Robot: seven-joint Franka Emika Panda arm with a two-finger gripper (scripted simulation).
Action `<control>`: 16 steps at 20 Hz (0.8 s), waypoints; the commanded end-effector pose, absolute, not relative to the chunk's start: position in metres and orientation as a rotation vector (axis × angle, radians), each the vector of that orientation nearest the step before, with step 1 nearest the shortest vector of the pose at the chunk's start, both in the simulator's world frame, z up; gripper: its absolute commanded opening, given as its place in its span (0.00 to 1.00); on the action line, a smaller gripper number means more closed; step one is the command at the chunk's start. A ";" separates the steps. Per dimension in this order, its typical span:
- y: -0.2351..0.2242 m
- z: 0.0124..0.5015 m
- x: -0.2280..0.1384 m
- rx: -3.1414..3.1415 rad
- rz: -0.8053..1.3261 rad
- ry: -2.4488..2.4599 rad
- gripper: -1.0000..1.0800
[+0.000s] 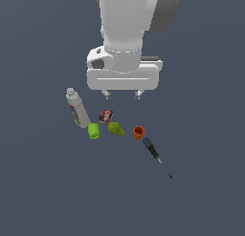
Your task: Pick up a designated object from a clutter of objects.
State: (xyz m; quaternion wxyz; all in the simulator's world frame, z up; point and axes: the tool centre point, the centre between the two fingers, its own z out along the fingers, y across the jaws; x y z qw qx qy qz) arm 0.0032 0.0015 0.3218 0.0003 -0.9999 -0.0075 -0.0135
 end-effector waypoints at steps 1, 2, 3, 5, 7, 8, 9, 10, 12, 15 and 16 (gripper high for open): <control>0.002 0.322 0.003 -3.141 -0.042 -0.024 0.96; 0.001 0.322 0.003 -3.140 -0.044 -0.021 0.96; 0.000 0.323 0.004 -3.138 -0.048 -0.014 0.96; -0.006 0.328 0.006 -3.132 -0.063 0.016 0.96; -0.014 0.336 0.008 -3.122 -0.085 0.059 0.96; -0.016 0.339 0.009 -3.119 -0.093 0.076 0.96; -0.018 0.341 0.009 -3.116 -0.097 0.087 0.96; -0.018 0.342 0.010 -3.115 -0.099 0.094 0.96; -0.018 0.342 0.009 -3.115 -0.099 0.093 0.96; -0.018 0.338 0.009 -3.118 -0.095 0.077 0.96; -0.018 0.336 0.010 -3.118 -0.095 0.068 0.96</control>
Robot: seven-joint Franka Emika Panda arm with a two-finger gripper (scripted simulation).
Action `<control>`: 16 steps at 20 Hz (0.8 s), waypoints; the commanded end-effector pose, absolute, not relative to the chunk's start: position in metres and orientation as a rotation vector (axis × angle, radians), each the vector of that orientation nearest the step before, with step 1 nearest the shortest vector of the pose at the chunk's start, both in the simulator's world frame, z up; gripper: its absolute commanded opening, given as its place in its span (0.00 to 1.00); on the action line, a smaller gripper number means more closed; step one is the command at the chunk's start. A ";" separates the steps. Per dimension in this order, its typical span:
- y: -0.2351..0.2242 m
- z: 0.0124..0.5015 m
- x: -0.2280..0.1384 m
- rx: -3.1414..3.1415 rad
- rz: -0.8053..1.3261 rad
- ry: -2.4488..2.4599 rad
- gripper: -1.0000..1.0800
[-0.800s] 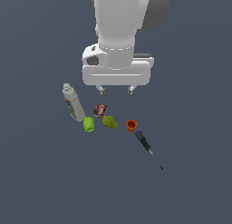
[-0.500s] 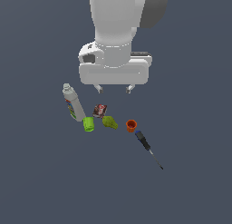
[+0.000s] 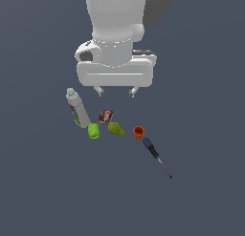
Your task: Pick up a designated object from a clutter of objects.
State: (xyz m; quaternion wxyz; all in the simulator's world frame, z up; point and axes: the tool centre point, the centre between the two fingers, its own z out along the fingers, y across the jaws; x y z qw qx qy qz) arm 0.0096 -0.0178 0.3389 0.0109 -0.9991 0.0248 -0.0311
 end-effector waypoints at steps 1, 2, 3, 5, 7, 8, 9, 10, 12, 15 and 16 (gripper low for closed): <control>-0.018 0.334 0.010 -3.119 -0.094 0.058 0.96; -0.019 0.331 0.010 -3.120 -0.093 0.046 0.96; -0.019 0.328 0.010 -3.121 -0.093 0.033 0.96; -0.020 0.319 0.010 -3.123 -0.090 -0.001 0.96; -0.021 0.309 0.011 -3.125 -0.087 -0.043 0.96; -0.021 0.304 0.011 -3.126 -0.085 -0.066 0.96; -0.022 0.298 0.011 -3.126 -0.083 -0.092 0.96; -0.023 0.291 0.010 -3.127 -0.081 -0.120 0.96; -0.024 0.277 0.010 -3.126 -0.075 -0.182 0.96; -0.026 0.251 0.007 -3.123 -0.066 -0.290 0.96; -0.027 0.242 0.006 -3.120 -0.063 -0.329 0.96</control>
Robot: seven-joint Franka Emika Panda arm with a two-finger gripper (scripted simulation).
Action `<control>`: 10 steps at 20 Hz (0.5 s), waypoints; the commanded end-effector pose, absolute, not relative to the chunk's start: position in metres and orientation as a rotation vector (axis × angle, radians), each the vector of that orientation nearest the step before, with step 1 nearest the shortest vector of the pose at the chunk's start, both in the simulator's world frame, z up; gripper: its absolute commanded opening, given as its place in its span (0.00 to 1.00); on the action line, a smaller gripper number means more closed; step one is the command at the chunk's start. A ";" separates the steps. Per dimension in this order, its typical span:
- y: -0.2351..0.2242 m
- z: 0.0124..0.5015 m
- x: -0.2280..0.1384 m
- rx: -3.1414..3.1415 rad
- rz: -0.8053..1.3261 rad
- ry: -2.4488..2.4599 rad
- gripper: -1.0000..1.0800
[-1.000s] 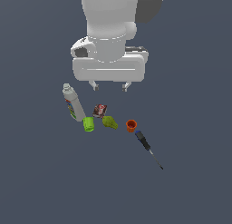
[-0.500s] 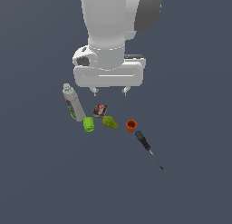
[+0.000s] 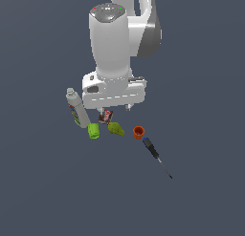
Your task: Pick up a designated object from a clutter of objects.
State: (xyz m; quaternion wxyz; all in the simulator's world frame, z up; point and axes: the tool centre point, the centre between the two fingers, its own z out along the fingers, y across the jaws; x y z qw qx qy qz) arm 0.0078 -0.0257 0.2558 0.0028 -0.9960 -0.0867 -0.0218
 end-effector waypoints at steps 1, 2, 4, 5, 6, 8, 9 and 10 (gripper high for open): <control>-0.028 0.233 0.005 -3.117 -0.059 -0.369 0.96; -0.028 0.225 0.003 -3.113 -0.056 -0.408 0.96; -0.030 0.207 -0.001 -3.104 -0.049 -0.487 0.96; -0.030 0.198 -0.003 -3.098 -0.045 -0.527 0.96; -0.031 0.190 -0.005 -3.092 -0.042 -0.566 0.96; -0.032 0.173 -0.010 -3.077 -0.035 -0.645 0.96; -0.032 0.164 -0.013 -3.069 -0.031 -0.684 0.96; -0.033 0.156 -0.016 -3.061 -0.028 -0.722 0.96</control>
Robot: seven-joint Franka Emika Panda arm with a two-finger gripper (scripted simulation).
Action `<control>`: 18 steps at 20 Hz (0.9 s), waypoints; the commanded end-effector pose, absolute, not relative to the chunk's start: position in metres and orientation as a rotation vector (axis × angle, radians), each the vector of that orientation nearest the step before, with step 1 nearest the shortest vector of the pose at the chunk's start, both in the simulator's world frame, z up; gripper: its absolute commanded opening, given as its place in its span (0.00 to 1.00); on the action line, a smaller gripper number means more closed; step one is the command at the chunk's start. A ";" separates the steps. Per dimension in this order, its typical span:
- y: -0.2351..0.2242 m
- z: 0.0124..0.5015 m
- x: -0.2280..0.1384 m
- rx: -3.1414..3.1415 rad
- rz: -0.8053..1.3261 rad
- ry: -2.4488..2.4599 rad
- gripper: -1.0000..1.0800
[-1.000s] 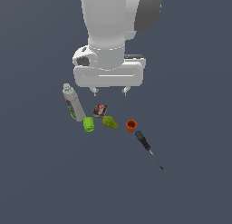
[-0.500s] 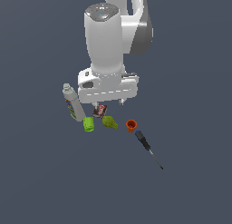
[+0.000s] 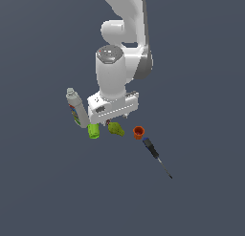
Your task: Pick up a designated object from a clutter of objects.
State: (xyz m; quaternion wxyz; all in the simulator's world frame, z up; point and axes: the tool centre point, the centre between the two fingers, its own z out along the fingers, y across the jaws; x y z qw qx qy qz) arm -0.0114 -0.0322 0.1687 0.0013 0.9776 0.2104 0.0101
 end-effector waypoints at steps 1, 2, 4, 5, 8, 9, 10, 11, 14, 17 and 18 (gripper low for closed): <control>-0.033 0.149 -0.018 3.046 0.025 0.756 0.96; -0.034 0.142 -0.021 3.038 0.022 0.789 0.96; -0.034 0.130 -0.026 3.022 0.016 0.849 0.96; -0.035 0.124 -0.029 3.014 0.014 0.876 0.96; -0.035 0.110 -0.035 2.994 0.008 0.945 0.96; -0.035 0.107 -0.037 2.989 0.007 0.964 0.96; -0.035 0.103 -0.039 2.983 0.005 0.980 0.96; -0.035 0.100 -0.041 2.979 0.004 0.995 0.96; -0.036 0.094 -0.044 2.968 0.001 1.028 0.96; -0.036 0.091 -0.046 2.963 0.000 1.043 0.96; -0.036 0.091 -0.046 2.963 0.000 1.044 0.96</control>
